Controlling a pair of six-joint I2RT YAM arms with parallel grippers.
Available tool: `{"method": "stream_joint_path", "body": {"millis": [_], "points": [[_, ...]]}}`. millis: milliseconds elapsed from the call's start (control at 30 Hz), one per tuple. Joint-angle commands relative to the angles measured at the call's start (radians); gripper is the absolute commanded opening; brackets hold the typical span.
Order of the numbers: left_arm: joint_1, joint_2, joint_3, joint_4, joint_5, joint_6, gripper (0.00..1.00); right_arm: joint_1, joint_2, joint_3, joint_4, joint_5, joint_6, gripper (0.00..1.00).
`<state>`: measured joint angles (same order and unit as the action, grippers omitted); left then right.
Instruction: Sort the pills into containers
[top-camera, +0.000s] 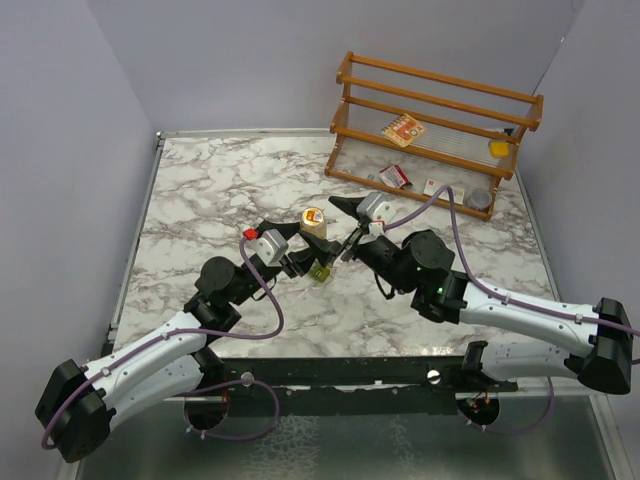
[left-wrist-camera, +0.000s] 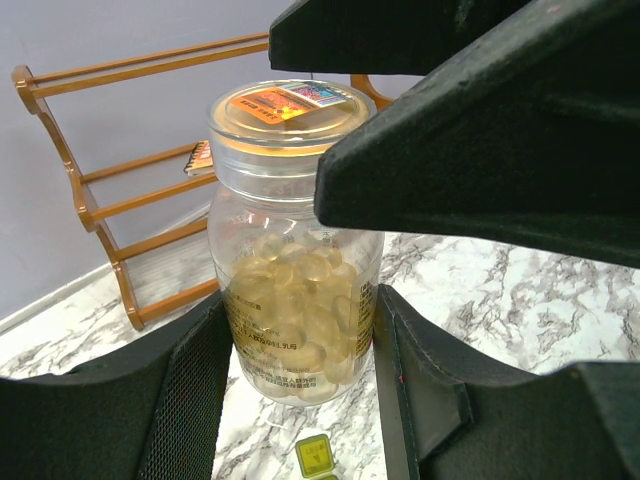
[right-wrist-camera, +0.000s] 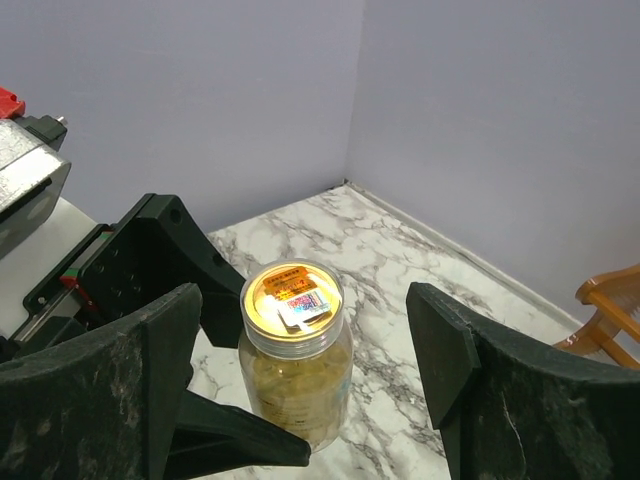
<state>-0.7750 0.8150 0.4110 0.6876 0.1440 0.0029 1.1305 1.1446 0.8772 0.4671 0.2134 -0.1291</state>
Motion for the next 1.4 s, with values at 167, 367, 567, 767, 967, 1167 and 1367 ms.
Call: {"method": "stream_joint_path", "body": {"millis": [167,367,567,767,967,1167,1367], "points": [[-0.007,-0.028,-0.014,0.059,0.015,-0.009,0.00,0.007,0.028,0.007,0.001,0.042,-0.014,0.83],[-0.007,-0.033,-0.020,0.061,0.018,-0.007,0.00,0.006,0.030,0.008,0.001,0.050,-0.015,0.80],[-0.007,-0.027,-0.022,0.062,0.019,-0.003,0.00,0.005,0.033,0.018,-0.001,0.051,-0.017,0.79],[-0.007,-0.027,-0.023,0.062,0.025,-0.003,0.00,0.006,0.044,0.026,-0.002,0.048,-0.017,0.76],[-0.007,-0.023,-0.026,0.061,0.026,-0.005,0.00,0.007,0.047,0.032,-0.001,0.044,-0.015,0.73],[-0.007,-0.018,-0.028,0.061,0.028,-0.007,0.00,0.007,0.048,0.039,-0.002,0.038,-0.015,0.74],[-0.007,-0.019,-0.028,0.062,0.028,-0.006,0.00,0.007,0.052,0.046,-0.006,0.037,-0.014,0.73]]}}
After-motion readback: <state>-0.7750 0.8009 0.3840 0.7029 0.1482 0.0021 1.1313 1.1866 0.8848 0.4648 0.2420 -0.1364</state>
